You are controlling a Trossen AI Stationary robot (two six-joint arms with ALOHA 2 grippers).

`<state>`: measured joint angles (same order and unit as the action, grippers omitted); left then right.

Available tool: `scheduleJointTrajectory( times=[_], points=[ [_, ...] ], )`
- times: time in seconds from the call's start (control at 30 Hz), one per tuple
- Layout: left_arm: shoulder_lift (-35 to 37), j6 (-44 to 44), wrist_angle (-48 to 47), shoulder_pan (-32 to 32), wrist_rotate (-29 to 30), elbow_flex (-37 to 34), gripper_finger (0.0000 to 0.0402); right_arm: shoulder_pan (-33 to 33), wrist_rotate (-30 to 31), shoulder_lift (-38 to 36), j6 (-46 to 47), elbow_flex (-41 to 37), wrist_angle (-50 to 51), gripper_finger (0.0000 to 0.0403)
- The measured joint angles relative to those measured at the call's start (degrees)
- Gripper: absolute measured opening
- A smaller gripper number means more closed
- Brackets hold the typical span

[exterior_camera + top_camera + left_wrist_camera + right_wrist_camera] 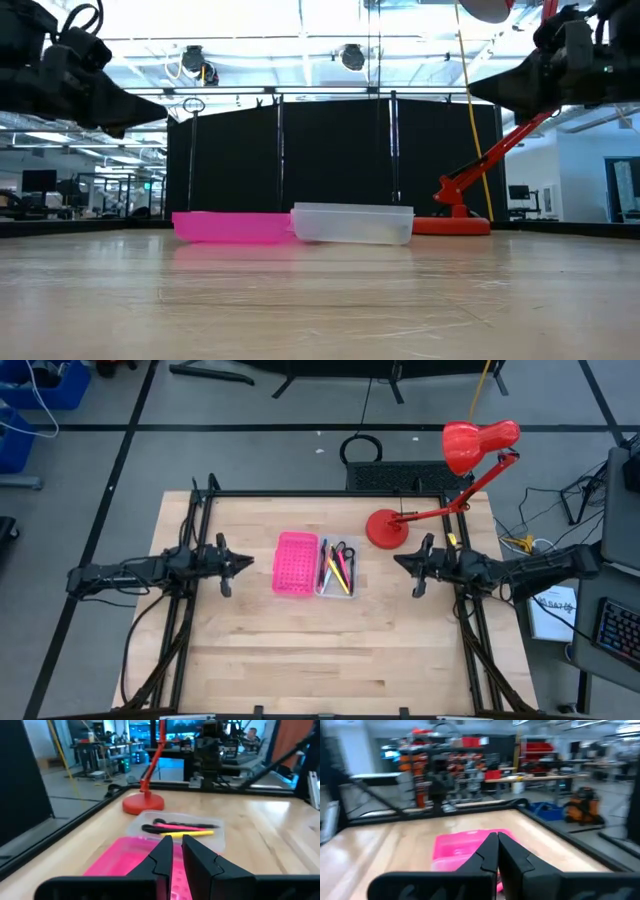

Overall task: Pick & place school supplies into a supply box
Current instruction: Return to Home Position

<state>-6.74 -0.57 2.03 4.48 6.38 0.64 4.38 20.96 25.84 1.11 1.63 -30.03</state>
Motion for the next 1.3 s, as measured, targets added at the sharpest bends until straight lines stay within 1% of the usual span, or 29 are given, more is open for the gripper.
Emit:
scheduleJointTrajectory(
  times=[0.1, 0.13, 0.17, 0.3, 0.43, 0.5, 0.57, 0.6, 0.7, 0.83, 0.9, 1.0, 1.1, 1.3],
  points=[
    [-0.59, 1.81, -0.62, 1.34, -4.03, 0.07, 0.0047, -2.42, -7.09, 1.43, 0.47, 0.00, -0.48, 0.0000],
    [-0.88, 2.12, -0.72, 1.68, -5.03, 0.05, 0.0047, -2.89, -8.34, 1.91, 1.10, 0.00, -0.68, 0.0000],
    [-1.29, 2.14, -0.81, 1.99, -5.29, 0.06, 0.0047, -3.22, -9.12, 2.45, 2.01, 0.00, -0.62, 0.0000],
    [-3.28, 0.82, -0.89, 3.25, -4.95, 0.05, 0.0047, -3.32, -9.08, 5.11, 3.69, -0.02, -1.25, 0.0000],
    [-5.55, -0.84, -0.78, 4.01, -5.01, 0.05, 0.0047, -3.24, -9.34, 7.30, 3.50, -0.02, -5.76, 0.0000],
    [-6.33, -0.25, -0.12, 3.97, -5.84, -0.03, 0.0047, -2.74, -11.94, 7.24, 1.56, -0.02, -8.66, 0.0000],
    [-6.64, 1.37, 1.65, 3.97, -7.90, -0.08, 0.0047, -2.17, -15.01, 6.65, 0.10, -0.02, -10.64, 0.0000],
    [-6.64, 1.91, 2.89, 3.97, -9.02, -0.08, 0.0047, -1.96, -15.30, 6.07, -0.08, -0.02, -10.68, 0.0000],
    [-6.58, 3.08, 5.50, 3.97, -11.05, -0.08, 0.0047, -1.88, -15.10, 4.01, -0.22, -0.02, -8.75, 0.0000],
    [-6.60, 2.48, 5.39, 3.97, -11.36, -0.08, 0.0047, -2.07, -14.81, 0.60, -0.25, 0.00, -3.93, 0.0000],
    [-6.60, 2.65, 5.05, 3.97, -12.42, -0.08, 0.0047, -2.09, -14.59, -1.79, -0.25, 0.00, -1.45, 0.0000],
    [-6.58, 3.37, 5.21, 3.97, -13.81, -0.08, 0.0047, -2.07, -11.95, -5.84, -0.01, 0.00, 3.29, 0.0000],
    [-6.32, 3.65, 5.26, 3.97, -13.92, -0.08, 0.0047, -2.07, -8.96, -10.05, -0.25, 0.00, 7.51, 0.0000],
    [-6.32, 5.00, 5.45, 3.97, -13.91, -0.08, 0.0047, -2.09, -8.98, -15.40, -0.98, 0.00, 10.80, 0.0000]
  ],
)
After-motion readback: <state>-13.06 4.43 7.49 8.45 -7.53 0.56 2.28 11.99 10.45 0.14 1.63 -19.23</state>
